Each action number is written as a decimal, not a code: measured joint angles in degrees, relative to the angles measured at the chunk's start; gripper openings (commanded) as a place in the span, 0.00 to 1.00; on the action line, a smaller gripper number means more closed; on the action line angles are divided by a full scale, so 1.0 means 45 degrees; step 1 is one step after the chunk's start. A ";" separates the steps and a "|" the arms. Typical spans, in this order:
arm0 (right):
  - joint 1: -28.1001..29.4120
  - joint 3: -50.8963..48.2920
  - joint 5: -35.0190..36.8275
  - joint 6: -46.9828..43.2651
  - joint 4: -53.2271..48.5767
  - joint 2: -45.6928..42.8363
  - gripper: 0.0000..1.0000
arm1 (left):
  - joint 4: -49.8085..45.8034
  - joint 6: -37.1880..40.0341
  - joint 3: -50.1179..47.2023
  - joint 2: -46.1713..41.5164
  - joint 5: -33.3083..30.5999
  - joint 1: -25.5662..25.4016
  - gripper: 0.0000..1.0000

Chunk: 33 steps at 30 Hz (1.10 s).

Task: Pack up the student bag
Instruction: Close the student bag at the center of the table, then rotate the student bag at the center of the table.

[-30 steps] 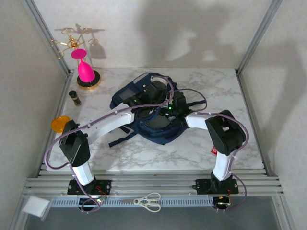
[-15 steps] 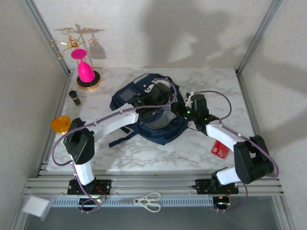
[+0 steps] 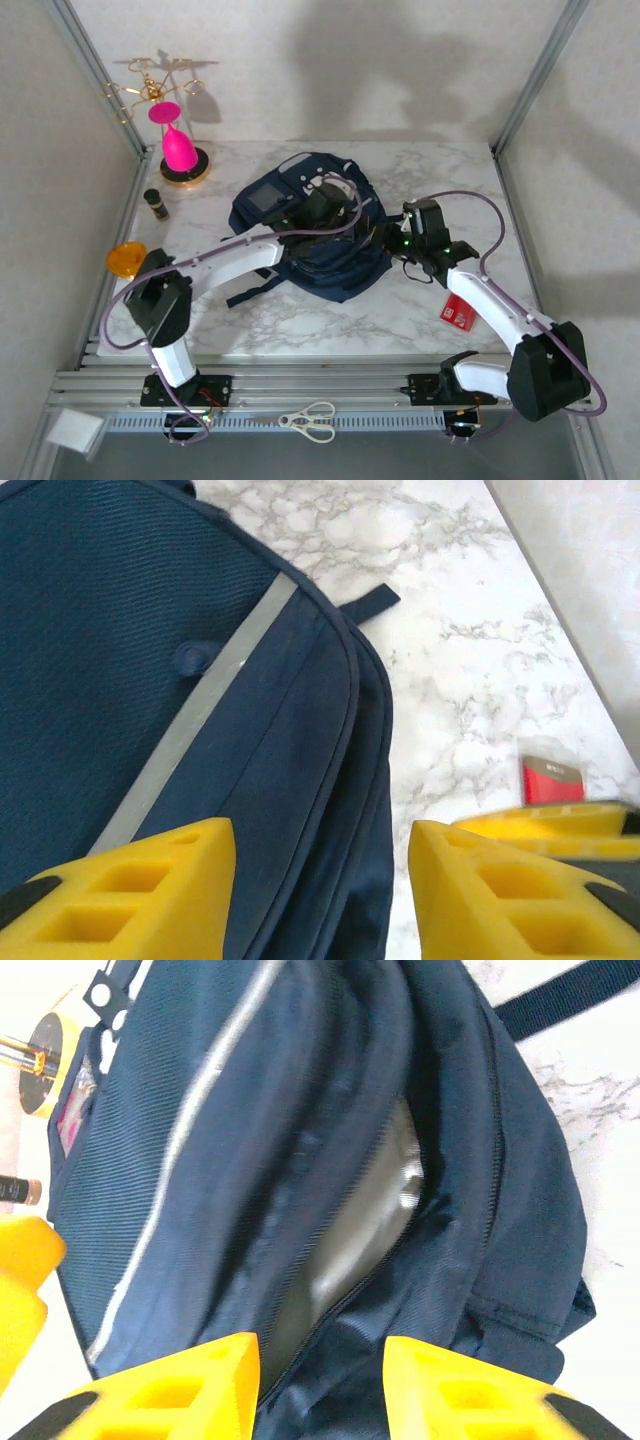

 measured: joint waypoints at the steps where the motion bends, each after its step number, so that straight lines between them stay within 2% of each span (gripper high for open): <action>1: 0.0267 0.0248 0.0214 0.0005 -0.0267 -0.0053 0.40 | 0.0121 -0.0073 -0.0432 -0.0466 0.0087 0.0087 0.56; 5: 0.1724 0.0942 0.0986 0.0243 -0.0889 -0.0073 0.42 | 0.0423 -0.0359 -0.2531 -0.3419 0.0350 0.0918 0.60; 9: 0.3789 0.1001 0.1617 0.0942 -0.0894 0.0583 0.44 | 0.0821 -0.0675 -0.4386 -0.5756 0.0364 0.2429 0.63; 13: 0.5600 0.1049 0.1889 0.1622 -0.0554 0.2229 0.47 | 0.0869 -0.0923 -0.6212 -0.6630 0.0301 0.3536 0.65; 16: 0.6309 0.1098 0.1962 0.1987 -0.0175 0.3497 0.48 | 0.0806 -0.1107 -0.7465 -0.6630 0.0296 0.3973 0.66; 21: 0.6305 0.1341 0.2307 0.2025 0.0316 0.4799 0.48 | 0.1175 -0.1685 -0.8825 -0.6460 0.0189 0.4561 0.65; 25: 0.5892 0.1676 0.2370 0.1656 0.0403 0.5294 0.49 | 0.1977 -0.2254 -0.9277 -0.5901 0.0461 0.4605 0.64; 33: 0.4279 0.1685 0.2574 0.0136 0.0379 0.5265 0.50 | 0.3891 -0.3298 -0.9418 -0.4537 0.0903 0.3682 0.62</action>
